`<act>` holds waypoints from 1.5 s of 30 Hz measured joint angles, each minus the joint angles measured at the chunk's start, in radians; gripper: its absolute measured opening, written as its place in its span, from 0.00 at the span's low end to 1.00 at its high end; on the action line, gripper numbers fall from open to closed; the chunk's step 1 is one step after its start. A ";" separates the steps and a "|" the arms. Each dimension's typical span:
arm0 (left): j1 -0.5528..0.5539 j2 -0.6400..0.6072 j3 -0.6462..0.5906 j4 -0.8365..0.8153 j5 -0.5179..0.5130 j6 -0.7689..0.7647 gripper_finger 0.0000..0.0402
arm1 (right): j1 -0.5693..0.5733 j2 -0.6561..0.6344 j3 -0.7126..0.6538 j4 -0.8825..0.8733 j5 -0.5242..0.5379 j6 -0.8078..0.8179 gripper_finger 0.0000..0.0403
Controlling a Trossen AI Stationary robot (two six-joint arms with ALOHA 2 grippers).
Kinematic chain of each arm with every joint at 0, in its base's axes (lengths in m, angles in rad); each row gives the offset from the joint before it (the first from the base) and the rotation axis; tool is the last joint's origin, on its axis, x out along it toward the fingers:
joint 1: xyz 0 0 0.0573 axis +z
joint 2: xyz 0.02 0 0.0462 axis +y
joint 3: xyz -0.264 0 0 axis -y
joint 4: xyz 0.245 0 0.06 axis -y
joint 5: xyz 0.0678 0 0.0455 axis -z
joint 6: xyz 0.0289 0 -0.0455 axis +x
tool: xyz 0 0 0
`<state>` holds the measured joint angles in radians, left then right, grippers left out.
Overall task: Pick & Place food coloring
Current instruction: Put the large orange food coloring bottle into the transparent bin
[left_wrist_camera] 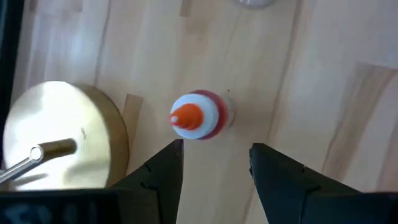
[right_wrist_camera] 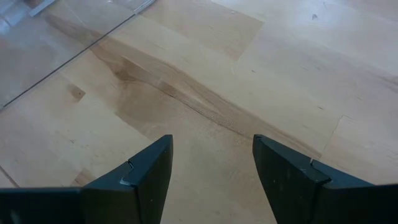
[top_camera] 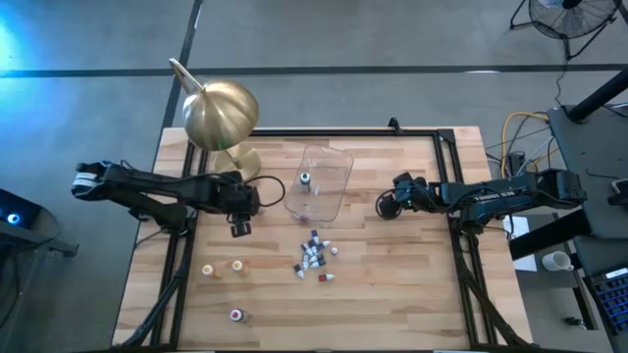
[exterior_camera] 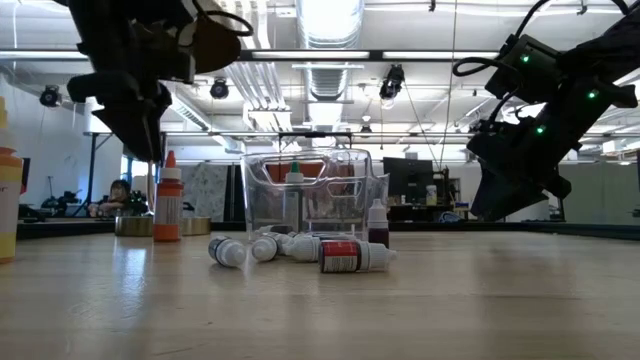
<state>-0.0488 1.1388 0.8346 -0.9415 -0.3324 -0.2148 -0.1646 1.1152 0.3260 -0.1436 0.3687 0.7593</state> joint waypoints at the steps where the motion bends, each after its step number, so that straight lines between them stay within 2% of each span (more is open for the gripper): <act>1: 0.002 -0.004 -0.002 0.000 -0.010 -0.005 0.39 | 0.000 0.000 0.000 0.000 0.000 0.000 0.53; 9: 0.056 -0.028 -0.045 0.034 -0.042 -0.005 0.39 | 0.000 0.000 0.000 0.000 0.000 0.000 0.53; 20: 0.114 -0.029 -0.055 0.093 0.068 0.065 0.39 | 0.001 0.000 0.000 -0.002 -0.001 0.026 0.53; 31: 0.187 -0.028 -0.055 0.140 0.115 0.116 0.39 | 0.000 0.000 0.000 -0.002 -0.001 0.027 0.53; 45: 0.188 0.002 -0.095 0.222 0.204 0.152 0.39 | 0.000 0.000 0.000 -0.004 -0.001 0.053 0.53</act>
<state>0.1390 1.1410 0.7392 -0.7198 -0.1281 -0.0629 -0.1646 1.1152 0.3260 -0.1474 0.3674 0.8125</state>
